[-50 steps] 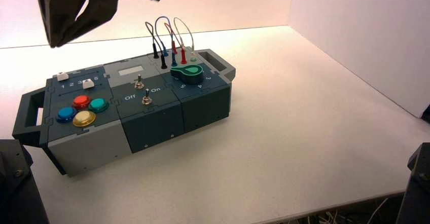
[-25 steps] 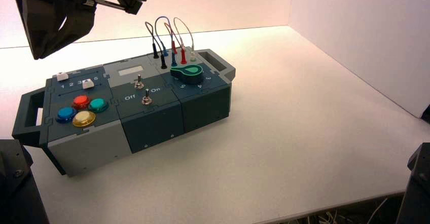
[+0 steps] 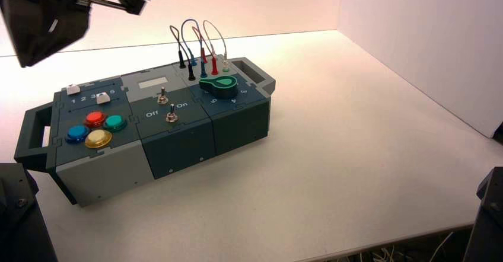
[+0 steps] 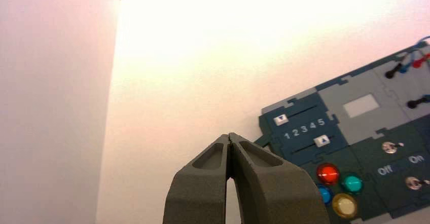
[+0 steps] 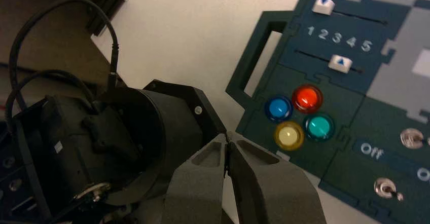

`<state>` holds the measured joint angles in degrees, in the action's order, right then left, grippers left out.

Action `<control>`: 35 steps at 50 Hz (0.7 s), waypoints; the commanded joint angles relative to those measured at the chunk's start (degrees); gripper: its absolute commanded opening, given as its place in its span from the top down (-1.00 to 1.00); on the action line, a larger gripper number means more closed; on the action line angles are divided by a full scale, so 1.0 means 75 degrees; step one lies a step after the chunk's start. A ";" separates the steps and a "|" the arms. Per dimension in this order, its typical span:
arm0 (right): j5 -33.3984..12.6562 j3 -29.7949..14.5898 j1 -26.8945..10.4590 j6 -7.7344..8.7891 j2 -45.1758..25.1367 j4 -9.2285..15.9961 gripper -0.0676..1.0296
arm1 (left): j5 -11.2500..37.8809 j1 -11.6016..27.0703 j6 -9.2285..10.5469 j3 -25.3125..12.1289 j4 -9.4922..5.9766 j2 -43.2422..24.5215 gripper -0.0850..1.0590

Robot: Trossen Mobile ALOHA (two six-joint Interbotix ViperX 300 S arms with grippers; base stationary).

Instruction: Push the blue button with the right gripper.

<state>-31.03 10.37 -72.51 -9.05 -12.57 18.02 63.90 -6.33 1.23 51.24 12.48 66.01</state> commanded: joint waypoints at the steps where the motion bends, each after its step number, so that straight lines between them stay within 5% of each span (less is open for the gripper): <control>1: -0.0211 -0.0586 -0.0059 0.0211 -0.0082 0.0047 0.91 | -0.0012 -0.0305 0.0070 -0.0199 0.0070 -0.0023 0.92; 22: -0.0398 -0.0914 0.0187 0.0563 -0.0691 0.0305 0.91 | 0.0070 -0.0598 0.0094 -0.0164 0.0035 0.0012 0.92; 35: -0.0445 -0.0879 0.0504 0.0973 -0.0855 0.0703 0.91 | 0.0070 -0.0633 0.0129 -0.0152 -0.0012 0.0023 0.92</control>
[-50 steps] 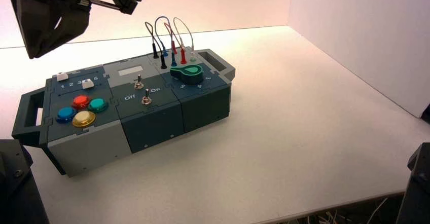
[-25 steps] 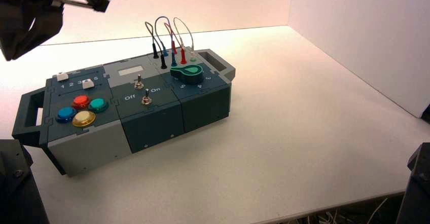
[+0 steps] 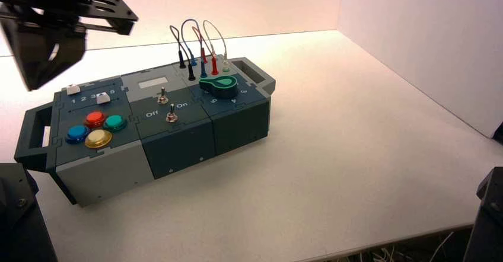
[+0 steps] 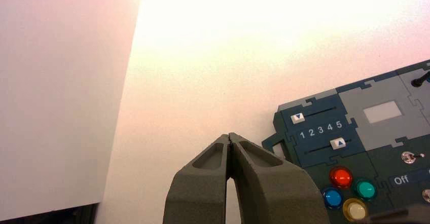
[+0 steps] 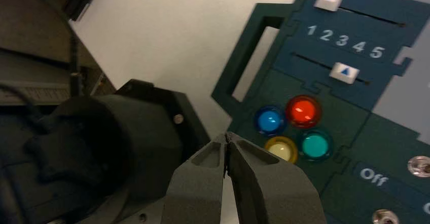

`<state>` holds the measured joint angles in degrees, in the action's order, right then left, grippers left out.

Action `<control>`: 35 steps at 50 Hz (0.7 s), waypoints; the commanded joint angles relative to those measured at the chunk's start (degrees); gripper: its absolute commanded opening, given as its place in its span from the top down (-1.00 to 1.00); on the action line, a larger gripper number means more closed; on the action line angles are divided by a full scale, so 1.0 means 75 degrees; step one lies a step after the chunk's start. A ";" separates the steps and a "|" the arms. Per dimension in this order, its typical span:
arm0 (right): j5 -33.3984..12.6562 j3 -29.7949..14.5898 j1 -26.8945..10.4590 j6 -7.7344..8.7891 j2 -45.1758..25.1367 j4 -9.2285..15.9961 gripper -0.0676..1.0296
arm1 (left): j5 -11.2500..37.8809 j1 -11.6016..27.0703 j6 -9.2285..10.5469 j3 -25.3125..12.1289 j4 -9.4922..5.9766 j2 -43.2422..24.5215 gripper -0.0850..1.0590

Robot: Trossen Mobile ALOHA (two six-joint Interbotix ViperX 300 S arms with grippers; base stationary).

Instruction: Push the blue button with the right gripper.

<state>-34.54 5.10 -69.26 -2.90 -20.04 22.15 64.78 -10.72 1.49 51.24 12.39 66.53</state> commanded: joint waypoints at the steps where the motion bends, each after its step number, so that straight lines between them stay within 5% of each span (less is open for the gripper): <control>1: 0.0023 -0.0199 0.0070 0.0188 0.0117 0.0164 0.91 | -0.0047 -0.0047 0.0105 -0.0152 -0.0012 -0.0059 0.92; 35: -0.0375 -0.0844 0.0211 0.0387 -0.0539 0.0234 0.91 | -0.0082 -0.0070 0.0164 -0.0105 0.0000 0.0117 0.92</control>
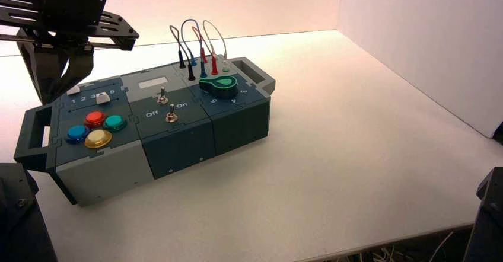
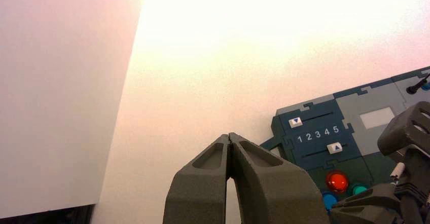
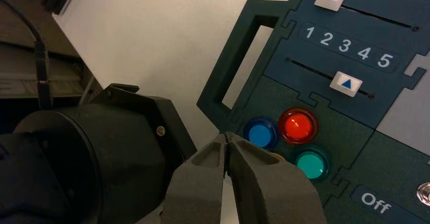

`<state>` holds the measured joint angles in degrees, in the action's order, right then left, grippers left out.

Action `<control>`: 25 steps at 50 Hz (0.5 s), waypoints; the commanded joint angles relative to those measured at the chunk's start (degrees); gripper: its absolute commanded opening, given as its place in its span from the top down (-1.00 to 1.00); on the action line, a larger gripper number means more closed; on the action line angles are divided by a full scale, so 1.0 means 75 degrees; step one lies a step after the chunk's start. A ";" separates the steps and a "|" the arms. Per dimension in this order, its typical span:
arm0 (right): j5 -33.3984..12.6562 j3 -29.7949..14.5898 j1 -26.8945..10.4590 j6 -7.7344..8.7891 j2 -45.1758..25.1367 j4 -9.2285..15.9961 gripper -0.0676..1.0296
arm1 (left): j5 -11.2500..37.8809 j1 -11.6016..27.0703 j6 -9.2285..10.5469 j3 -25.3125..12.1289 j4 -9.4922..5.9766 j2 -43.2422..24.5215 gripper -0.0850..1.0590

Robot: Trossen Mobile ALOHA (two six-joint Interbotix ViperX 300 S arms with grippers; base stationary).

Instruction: Push the blue button with the right gripper.

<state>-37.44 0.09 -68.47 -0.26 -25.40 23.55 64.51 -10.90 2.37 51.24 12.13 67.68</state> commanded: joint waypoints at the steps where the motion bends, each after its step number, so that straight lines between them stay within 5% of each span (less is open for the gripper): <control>1: 0.0012 -0.0164 0.0141 0.0035 0.0176 0.0047 0.91 | -0.0059 -0.0047 0.0047 -0.0117 0.0035 -0.0035 0.92; 25: -0.0258 -0.0281 0.0316 0.0035 -0.0129 0.0047 0.92 | -0.0070 -0.0047 0.0047 -0.0094 0.0035 -0.0035 0.92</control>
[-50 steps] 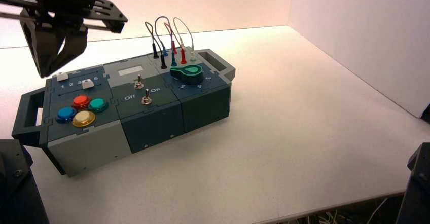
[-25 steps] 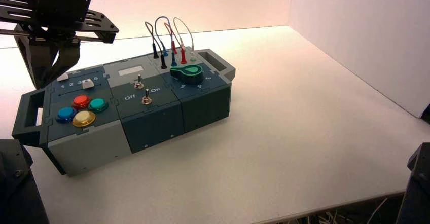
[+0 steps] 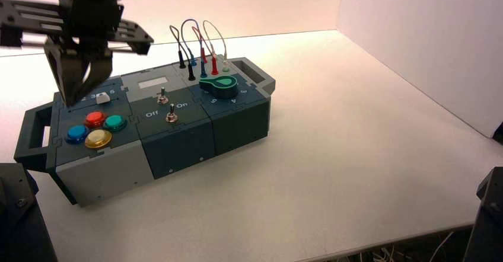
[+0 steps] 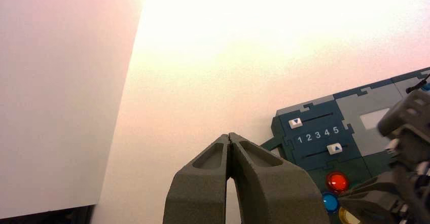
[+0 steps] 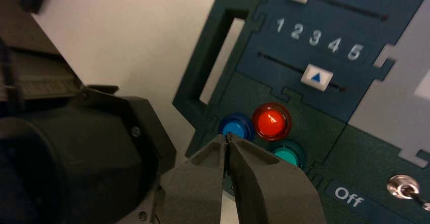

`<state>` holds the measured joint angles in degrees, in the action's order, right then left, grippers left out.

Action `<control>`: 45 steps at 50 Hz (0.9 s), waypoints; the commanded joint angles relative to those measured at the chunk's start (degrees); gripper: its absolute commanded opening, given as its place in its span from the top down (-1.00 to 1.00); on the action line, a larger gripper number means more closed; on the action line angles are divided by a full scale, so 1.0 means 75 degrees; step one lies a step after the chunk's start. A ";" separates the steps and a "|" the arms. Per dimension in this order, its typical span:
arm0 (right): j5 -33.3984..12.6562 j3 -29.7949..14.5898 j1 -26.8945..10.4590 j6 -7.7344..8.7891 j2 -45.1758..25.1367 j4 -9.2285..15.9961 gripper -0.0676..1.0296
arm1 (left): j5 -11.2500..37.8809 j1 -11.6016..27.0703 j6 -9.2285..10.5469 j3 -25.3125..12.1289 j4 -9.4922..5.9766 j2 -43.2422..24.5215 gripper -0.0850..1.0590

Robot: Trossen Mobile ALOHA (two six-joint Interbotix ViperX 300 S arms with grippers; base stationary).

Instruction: Push the blue button with the right gripper.

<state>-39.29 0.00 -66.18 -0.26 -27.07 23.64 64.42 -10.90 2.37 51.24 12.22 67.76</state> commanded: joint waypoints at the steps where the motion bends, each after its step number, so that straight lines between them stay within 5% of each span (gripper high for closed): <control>1: -0.0035 -0.0305 0.0012 0.0035 0.0059 0.0035 0.91 | -0.0047 -0.0047 0.0047 -0.0094 0.0023 -0.0047 0.92; 45: -0.0164 -0.0445 0.0000 0.0047 -0.0352 0.0176 0.91 | -0.0141 -0.0047 0.0047 -0.0059 0.0023 -0.0082 0.92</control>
<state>-40.69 -2.11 -66.18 -0.18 -30.59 24.08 63.98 -10.90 2.37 51.50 12.22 67.85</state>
